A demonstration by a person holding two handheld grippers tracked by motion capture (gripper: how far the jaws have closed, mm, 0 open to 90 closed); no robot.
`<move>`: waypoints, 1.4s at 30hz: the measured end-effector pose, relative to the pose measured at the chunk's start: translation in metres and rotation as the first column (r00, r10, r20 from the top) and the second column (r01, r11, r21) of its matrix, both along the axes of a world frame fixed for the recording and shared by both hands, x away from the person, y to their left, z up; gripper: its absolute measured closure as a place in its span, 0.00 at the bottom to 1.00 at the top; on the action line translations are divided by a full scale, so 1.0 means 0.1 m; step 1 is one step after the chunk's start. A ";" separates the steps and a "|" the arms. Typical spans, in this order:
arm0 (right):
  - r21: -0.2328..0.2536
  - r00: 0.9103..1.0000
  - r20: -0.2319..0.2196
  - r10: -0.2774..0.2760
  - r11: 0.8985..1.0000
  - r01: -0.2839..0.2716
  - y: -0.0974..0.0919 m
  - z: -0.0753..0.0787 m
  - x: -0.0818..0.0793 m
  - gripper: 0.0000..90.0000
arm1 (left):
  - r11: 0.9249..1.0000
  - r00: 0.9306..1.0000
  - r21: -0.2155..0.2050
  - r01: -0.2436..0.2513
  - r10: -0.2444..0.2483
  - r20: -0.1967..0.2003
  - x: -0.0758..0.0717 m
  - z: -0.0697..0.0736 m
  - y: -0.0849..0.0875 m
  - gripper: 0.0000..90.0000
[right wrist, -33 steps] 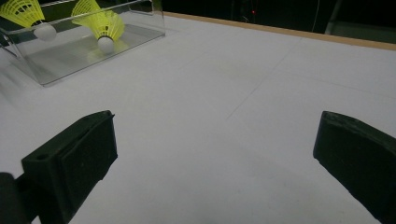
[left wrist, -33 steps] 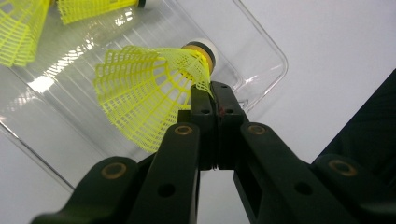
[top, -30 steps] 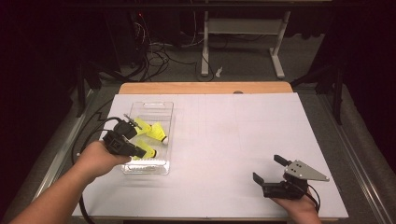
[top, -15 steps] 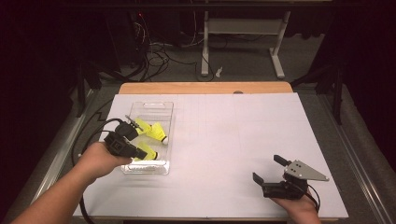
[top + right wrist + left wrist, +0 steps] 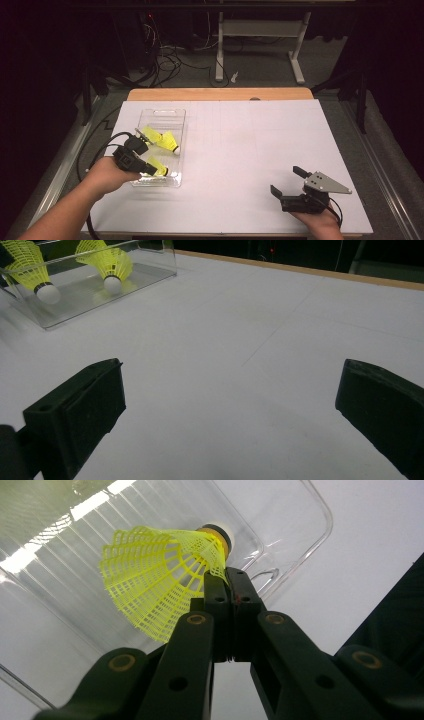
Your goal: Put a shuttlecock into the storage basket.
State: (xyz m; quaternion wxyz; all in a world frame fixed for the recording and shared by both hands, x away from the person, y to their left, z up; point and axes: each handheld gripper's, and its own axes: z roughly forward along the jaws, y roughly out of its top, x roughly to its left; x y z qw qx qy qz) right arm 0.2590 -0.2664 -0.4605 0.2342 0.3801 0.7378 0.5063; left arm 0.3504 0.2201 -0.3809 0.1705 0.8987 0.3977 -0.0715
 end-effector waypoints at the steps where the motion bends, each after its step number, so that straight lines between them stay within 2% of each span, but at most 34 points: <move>1: 0.000 1.000 -0.001 0.000 1.000 0.000 0.00 0.00 0.00 0.00 | 1.000 1.000 -0.002 -0.002 0.002 -0.002 0.00 -0.01 0.01 0.99; 10: -0.003 1.000 -0.004 0.001 1.000 -0.001 0.00 -0.01 0.00 0.00 | 1.000 1.000 -0.004 -0.009 0.009 -0.017 0.03 -0.08 0.06 0.99; 21: -0.005 1.000 -0.010 0.001 1.000 -0.001 0.01 -0.02 0.01 0.00 | 0.999 0.998 -0.003 -0.043 0.043 -0.053 0.08 -0.13 0.14 0.98; 42: -0.003 1.000 -0.005 0.002 1.000 -0.002 0.01 0.00 0.00 0.00 | 0.997 0.996 0.027 -0.079 0.080 -0.044 0.07 -0.06 0.18 0.82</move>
